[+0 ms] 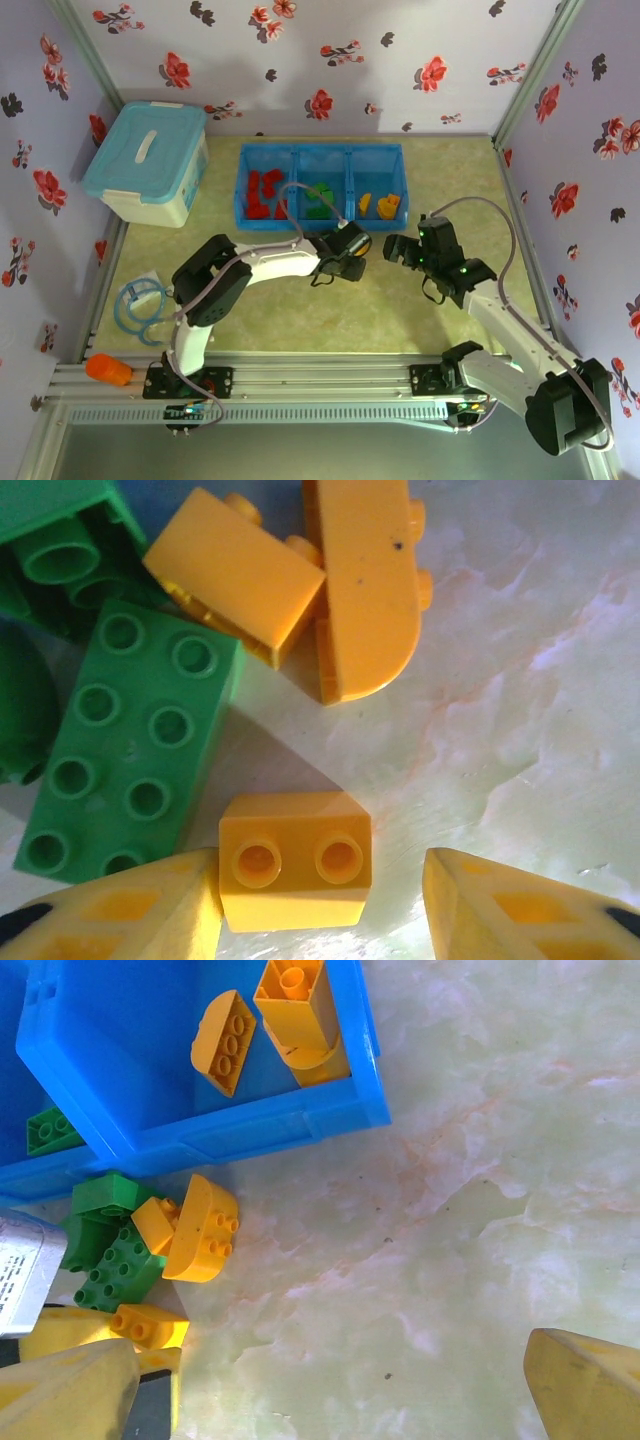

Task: Sort the legos into containers by color
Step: Pick up the lego from the center of the table.

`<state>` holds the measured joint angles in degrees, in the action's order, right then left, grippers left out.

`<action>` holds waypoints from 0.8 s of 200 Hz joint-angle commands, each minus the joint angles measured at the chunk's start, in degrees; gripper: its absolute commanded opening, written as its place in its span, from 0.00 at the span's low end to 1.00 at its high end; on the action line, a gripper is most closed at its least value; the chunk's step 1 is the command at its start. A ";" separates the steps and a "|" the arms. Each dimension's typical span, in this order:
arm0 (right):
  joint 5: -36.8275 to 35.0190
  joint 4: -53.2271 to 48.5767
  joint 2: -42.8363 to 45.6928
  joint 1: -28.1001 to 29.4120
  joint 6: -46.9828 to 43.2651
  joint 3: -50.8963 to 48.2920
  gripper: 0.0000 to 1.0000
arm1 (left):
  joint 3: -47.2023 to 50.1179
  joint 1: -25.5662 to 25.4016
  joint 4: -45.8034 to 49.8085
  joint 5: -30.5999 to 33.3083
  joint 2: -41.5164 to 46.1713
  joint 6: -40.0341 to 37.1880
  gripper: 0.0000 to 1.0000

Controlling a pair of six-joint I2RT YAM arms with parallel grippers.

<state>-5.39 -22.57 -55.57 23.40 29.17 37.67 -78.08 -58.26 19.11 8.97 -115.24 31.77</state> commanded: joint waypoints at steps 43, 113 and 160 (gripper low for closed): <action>-2.09 -2.62 2.46 -0.02 0.65 -0.67 0.99 | -3.71 -0.58 3.32 3.08 -3.07 -1.09 0.40; -4.89 -7.02 7.69 -0.81 0.62 -1.39 0.99 | -6.23 -0.39 4.62 5.06 2.57 -2.84 0.34; -4.30 -7.64 12.20 -0.81 3.03 -5.09 0.99 | -17.12 2.49 8.96 4.83 0.89 -7.31 0.33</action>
<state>-8.80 -28.01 -45.36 22.92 30.11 34.28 -87.90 -57.67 24.99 12.43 -115.37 28.27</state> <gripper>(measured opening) 0.992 0.339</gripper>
